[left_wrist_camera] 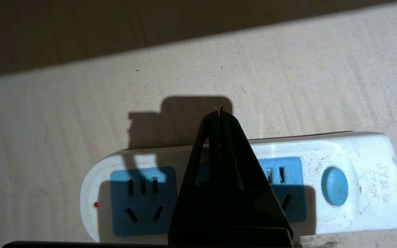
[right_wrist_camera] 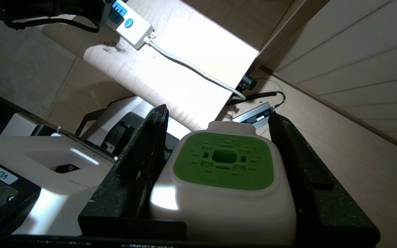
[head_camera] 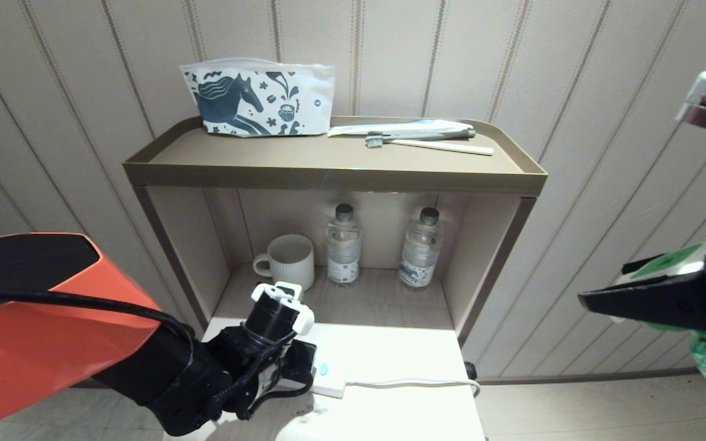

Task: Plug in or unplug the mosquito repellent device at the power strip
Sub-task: Insert the plug into the socket

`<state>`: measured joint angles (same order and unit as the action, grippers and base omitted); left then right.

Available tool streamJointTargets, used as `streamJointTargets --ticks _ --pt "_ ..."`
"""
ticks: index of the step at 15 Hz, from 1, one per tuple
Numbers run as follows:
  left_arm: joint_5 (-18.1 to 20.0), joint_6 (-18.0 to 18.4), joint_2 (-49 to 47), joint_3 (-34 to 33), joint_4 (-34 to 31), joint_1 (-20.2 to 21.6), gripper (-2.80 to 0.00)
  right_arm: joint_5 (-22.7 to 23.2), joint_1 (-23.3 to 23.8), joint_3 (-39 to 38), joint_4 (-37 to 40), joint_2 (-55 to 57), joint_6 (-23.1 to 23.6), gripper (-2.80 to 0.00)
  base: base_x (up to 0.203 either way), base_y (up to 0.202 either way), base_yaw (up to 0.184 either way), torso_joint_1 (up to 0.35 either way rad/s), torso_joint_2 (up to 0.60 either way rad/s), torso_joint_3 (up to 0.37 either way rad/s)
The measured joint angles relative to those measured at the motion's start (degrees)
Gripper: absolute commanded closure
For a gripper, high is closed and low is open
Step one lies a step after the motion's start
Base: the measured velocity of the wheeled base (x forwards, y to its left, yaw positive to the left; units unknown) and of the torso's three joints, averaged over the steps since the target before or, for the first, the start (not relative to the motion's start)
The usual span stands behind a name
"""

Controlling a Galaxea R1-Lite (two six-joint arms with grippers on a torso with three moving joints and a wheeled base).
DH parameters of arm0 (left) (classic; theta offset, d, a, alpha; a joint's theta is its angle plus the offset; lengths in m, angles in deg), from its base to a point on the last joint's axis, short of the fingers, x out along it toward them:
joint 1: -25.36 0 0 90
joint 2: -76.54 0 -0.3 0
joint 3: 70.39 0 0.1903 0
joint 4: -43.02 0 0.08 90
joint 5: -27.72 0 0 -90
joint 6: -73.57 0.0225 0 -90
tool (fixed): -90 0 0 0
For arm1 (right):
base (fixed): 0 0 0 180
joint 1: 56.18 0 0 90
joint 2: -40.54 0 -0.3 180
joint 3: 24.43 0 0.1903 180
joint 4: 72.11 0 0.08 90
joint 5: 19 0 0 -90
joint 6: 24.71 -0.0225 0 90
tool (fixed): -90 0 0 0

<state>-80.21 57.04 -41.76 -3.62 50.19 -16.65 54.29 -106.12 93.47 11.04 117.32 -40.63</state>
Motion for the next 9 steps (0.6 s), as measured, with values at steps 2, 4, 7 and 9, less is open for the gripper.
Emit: streamJointTargets --ticks 2,4,7,9 --pt "0.05 0.28 0.75 0.80 0.27 0.42 0.00 0.00 -0.05 0.00 0.02 0.02 0.00 0.00 0.000 0.000 0.000 0.000 0.00 0.000" --pt "0.01 0.62 2.18 1.99 0.09 1.67 0.00 -0.02 -0.09 0.00 0.02 0.11 0.00 0.00 0.000 0.000 0.000 0.000 0.00 0.000" --pt "0.11 0.77 2.31 2.43 0.35 3.62 0.00 0.00 -0.11 -0.13 0.02 0.30 0.00 0.00 0.000 0.000 0.000 0.000 0.00 0.000" --pt "0.34 0.71 1.31 2.18 0.63 5.07 0.00 0.00 -0.11 -0.30 -0.05 0.37 0.00 0.00 0.000 0.000 0.000 0.000 0.00 0.000"
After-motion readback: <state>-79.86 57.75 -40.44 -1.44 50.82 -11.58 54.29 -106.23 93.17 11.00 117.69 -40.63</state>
